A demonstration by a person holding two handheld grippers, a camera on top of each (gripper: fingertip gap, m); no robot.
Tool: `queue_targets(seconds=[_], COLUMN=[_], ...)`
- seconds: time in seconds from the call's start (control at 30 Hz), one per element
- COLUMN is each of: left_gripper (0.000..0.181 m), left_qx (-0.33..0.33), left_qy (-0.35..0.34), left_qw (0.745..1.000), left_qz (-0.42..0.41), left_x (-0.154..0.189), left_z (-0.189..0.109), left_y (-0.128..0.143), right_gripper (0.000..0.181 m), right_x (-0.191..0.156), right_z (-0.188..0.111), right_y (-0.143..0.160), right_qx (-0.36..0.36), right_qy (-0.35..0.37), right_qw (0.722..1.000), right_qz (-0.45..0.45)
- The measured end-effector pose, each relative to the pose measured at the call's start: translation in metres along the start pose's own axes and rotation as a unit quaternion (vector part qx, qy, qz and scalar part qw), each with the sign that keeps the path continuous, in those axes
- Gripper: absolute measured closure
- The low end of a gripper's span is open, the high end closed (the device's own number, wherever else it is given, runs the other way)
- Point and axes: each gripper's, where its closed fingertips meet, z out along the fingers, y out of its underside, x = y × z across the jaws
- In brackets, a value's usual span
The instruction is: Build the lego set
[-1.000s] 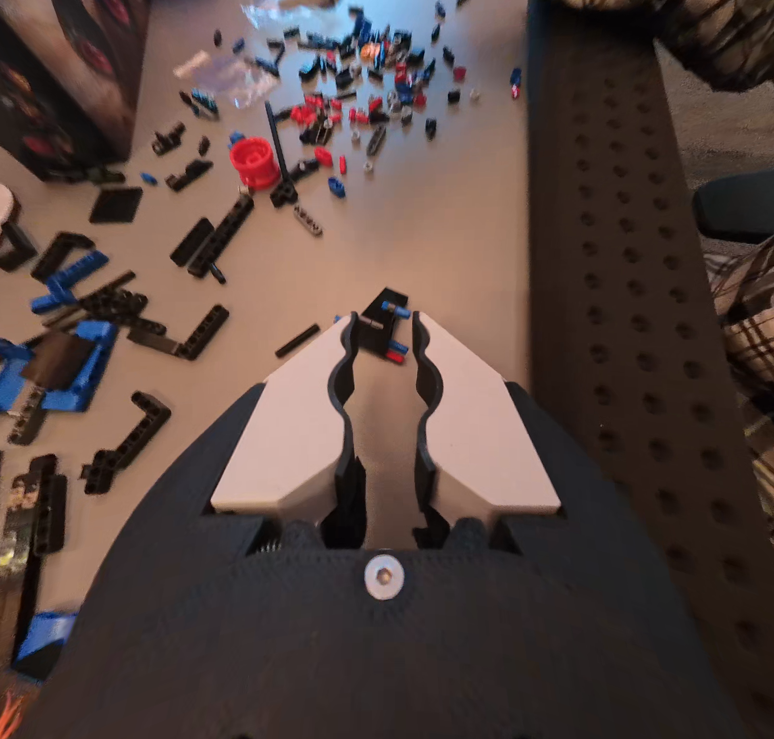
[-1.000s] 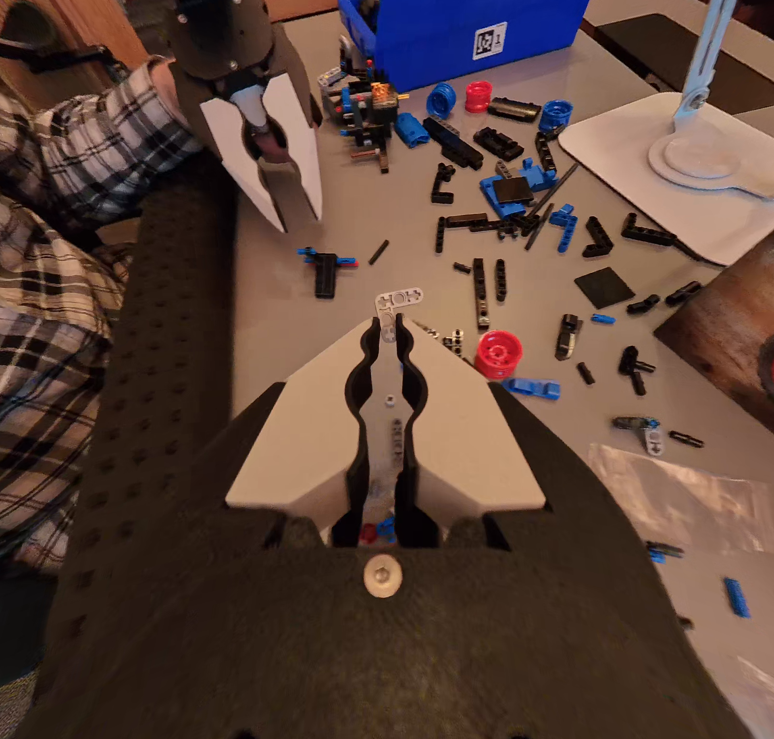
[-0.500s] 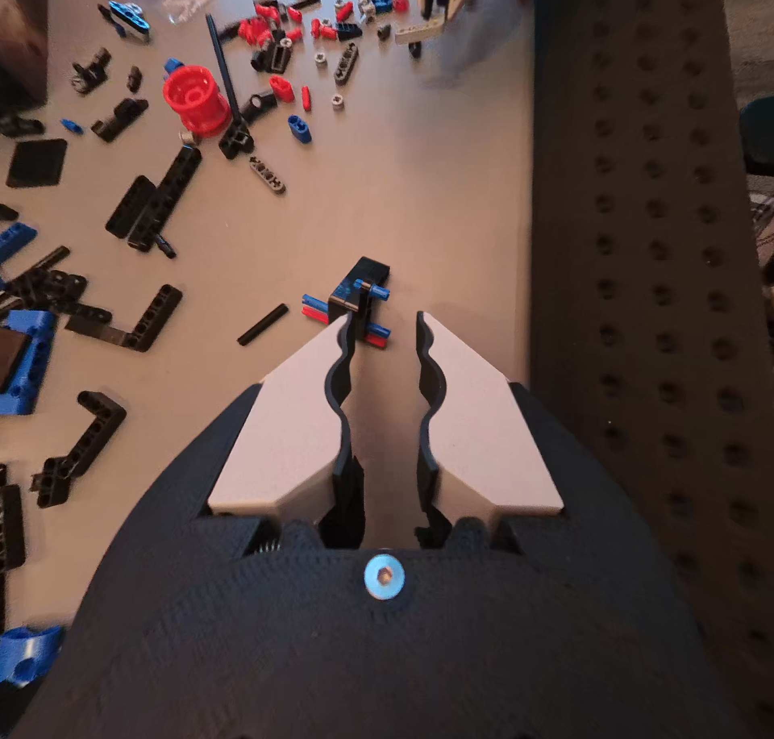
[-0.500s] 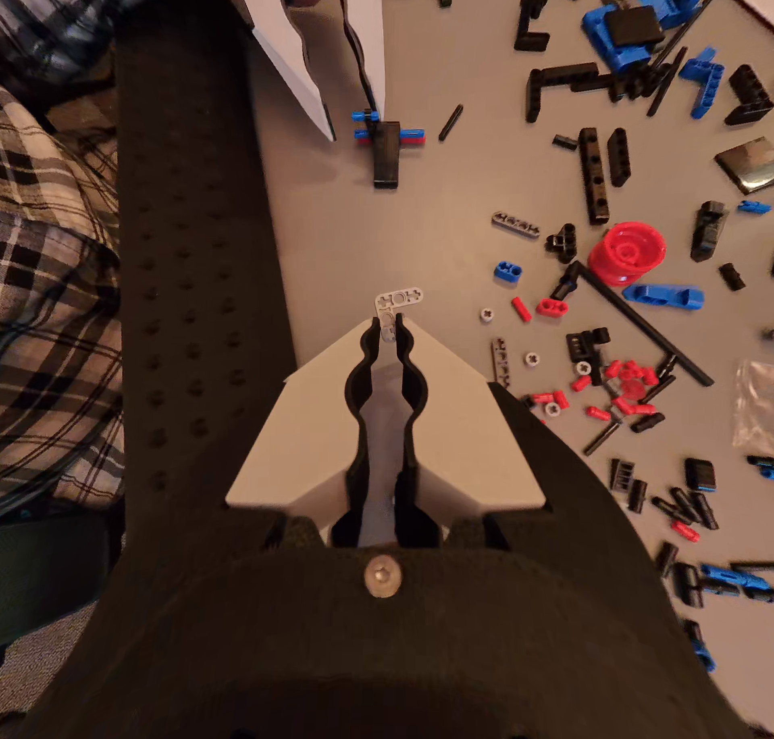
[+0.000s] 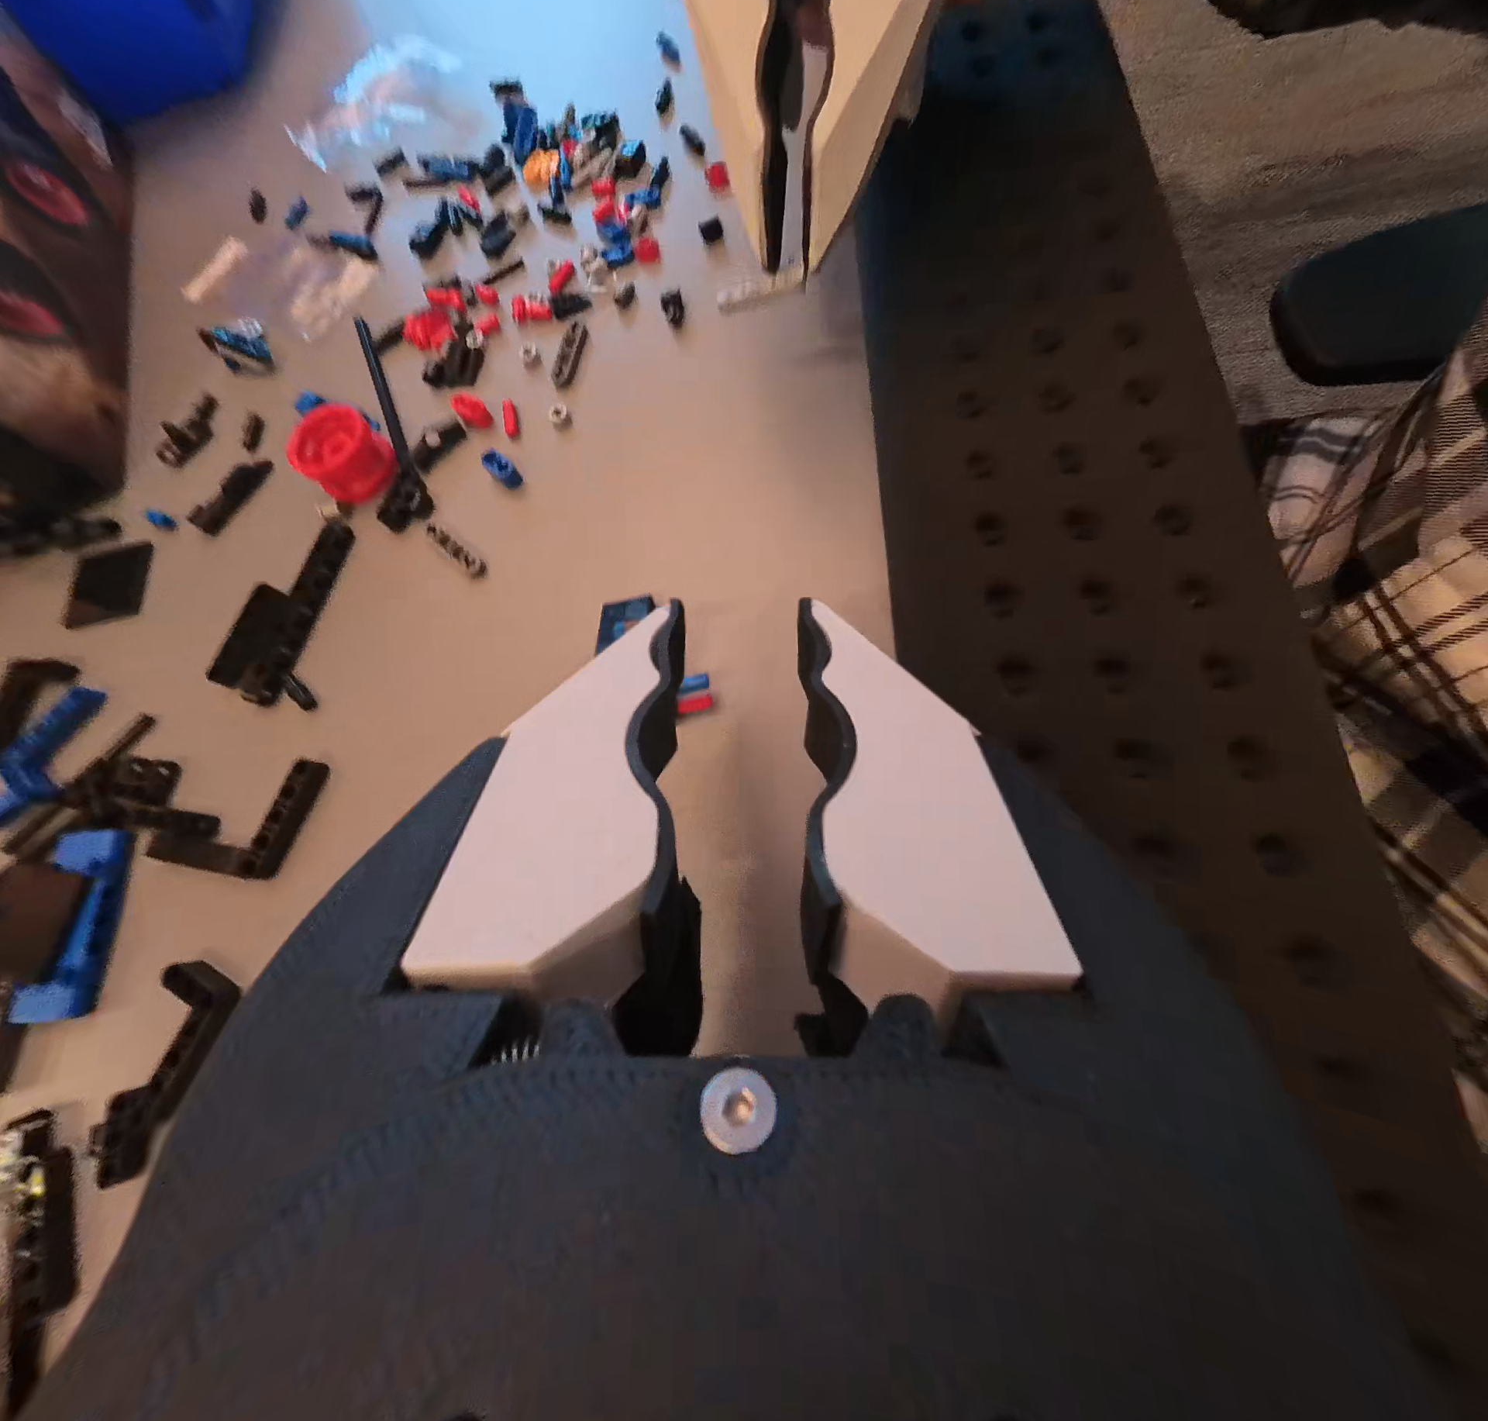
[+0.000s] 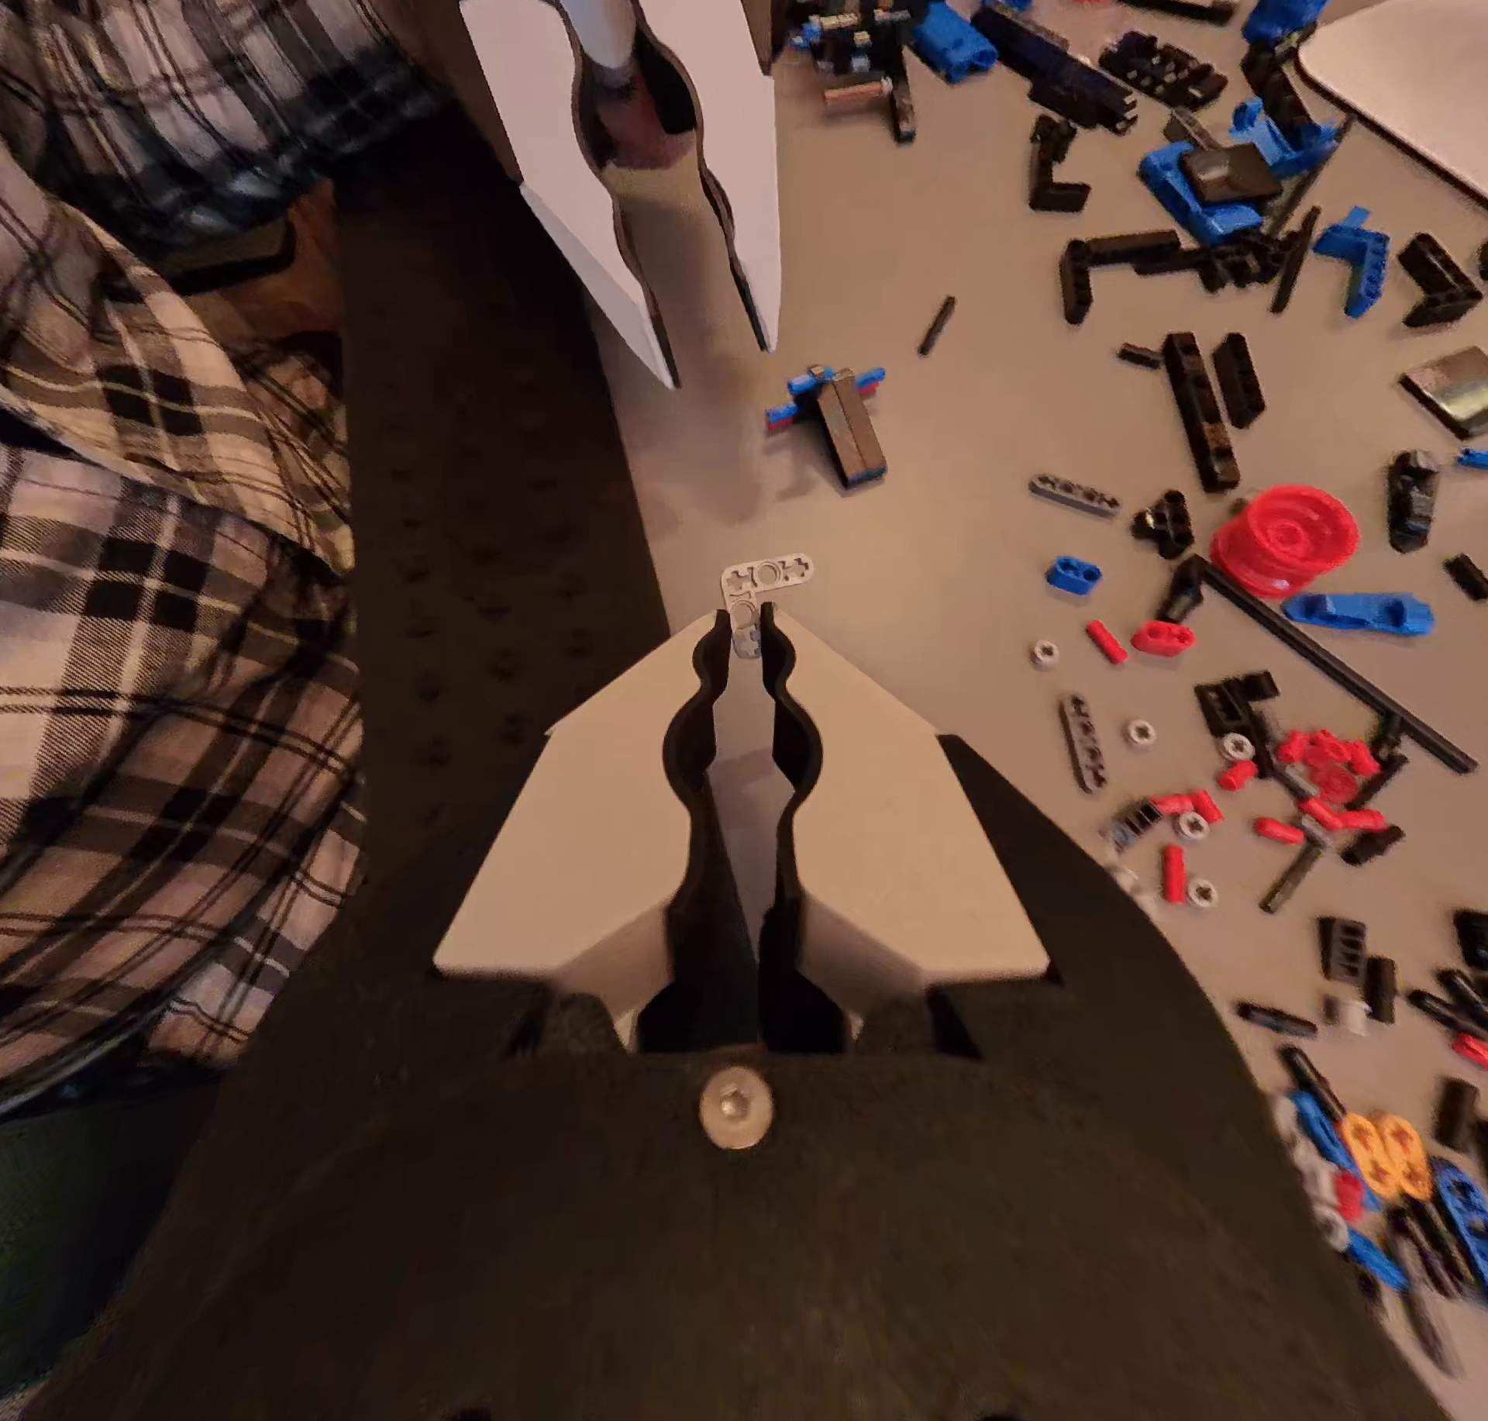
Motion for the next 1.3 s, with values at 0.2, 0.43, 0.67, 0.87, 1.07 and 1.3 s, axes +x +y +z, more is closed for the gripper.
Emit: queue_targets(seconds=[0.2,0.43,0.67,0.87,1.07,1.3], left_gripper=[0.157,0.161,0.162,0.163,0.163,0.161], left_qx=[-0.01,-0.012,-0.01,-0.014,-0.012,-0.002], left_qy=[-0.024,-0.034,-0.042,-0.045,-0.044,-0.074], left_qw=[0.998,0.999,0.999,0.999,0.999,0.997], left_qz=[0.058,0.038,0.028,0.026,0.023,0.001], left_x=[0.006,-0.002,-0.009,-0.012,-0.014,-0.028], left_z=[0.009,0.007,0.006,0.007,0.008,0.001], left_y=[-0.006,0.0,0.004,0.006,0.006,0.005], right_gripper=[0.176,0.159,0.161,0.166,0.176,0.176], right_x=[0.007,0.054,0.205,0.259,0.263,0.241], right_z=[0.017,0.032,-0.005,0.005,0.015,0.001], right_y=[-0.006,0.015,0.007,0.034,0.037,0.01], right_qx=[0.002,-0.085,-0.1,-0.178,-0.176,-0.14], right_qy=[0.002,0.054,0.219,0.229,0.214,0.221], right_qw=[1.0,0.995,0.97,0.957,0.961,0.965], right_qz=[0.025,0.015,0.015,-0.001,0.001,-0.025])
